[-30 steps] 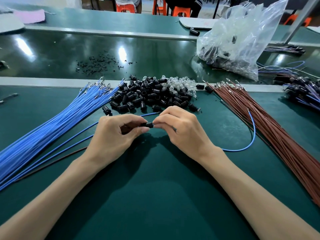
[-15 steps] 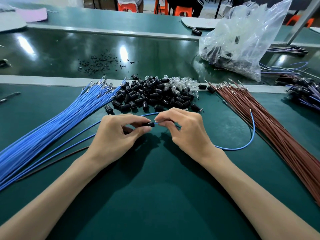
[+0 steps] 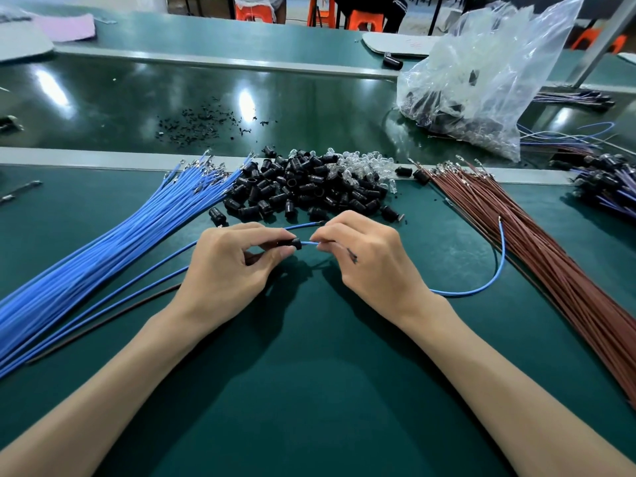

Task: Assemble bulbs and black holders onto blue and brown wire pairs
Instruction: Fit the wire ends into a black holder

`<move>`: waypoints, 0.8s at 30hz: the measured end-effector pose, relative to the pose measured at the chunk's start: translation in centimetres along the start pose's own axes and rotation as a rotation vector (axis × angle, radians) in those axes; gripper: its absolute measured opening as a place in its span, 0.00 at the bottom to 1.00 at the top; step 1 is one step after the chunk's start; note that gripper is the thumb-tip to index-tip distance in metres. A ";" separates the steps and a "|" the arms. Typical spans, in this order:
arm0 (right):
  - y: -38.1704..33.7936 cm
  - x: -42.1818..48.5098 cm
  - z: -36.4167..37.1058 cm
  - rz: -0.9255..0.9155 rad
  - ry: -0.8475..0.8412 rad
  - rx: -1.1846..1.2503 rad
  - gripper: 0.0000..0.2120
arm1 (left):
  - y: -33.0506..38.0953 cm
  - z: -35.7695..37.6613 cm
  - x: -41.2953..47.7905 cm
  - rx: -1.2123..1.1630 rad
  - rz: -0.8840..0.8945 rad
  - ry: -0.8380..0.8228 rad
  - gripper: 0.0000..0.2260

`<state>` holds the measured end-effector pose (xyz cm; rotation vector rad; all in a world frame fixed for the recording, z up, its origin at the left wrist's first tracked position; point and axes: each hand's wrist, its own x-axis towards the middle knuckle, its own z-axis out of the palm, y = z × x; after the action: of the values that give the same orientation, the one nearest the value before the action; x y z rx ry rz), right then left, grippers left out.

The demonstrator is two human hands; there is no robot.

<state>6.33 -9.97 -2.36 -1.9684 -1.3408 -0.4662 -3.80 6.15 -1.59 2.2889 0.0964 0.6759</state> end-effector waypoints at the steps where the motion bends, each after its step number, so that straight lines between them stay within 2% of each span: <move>1: 0.0 0.0 0.1 -0.016 -0.018 -0.002 0.07 | -0.1 0.0 0.0 0.013 0.010 -0.004 0.06; 7: -0.3 0.1 0.2 -0.021 -0.075 0.054 0.04 | -0.3 0.2 -0.1 0.053 0.048 -0.001 0.06; 12: -0.3 -0.2 -0.2 0.071 -0.091 0.038 0.10 | -0.6 0.0 0.0 0.120 -0.008 0.073 0.06; 17: -0.8 0.1 0.1 -0.016 -0.083 -0.004 0.08 | 0.2 0.4 -0.4 0.422 0.195 0.055 0.05; 22: -0.6 -0.1 -0.3 0.072 -0.027 -0.062 0.10 | -0.3 -0.1 -0.3 0.409 0.066 0.107 0.06; 24: -0.7 0.0 -0.1 0.048 0.004 -0.063 0.08 | -0.2 0.1 -0.3 0.436 0.120 0.085 0.06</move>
<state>5.71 -9.88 -1.99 -2.0451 -1.2877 -0.4955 -3.99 6.12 -1.88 2.6984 0.1611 0.8843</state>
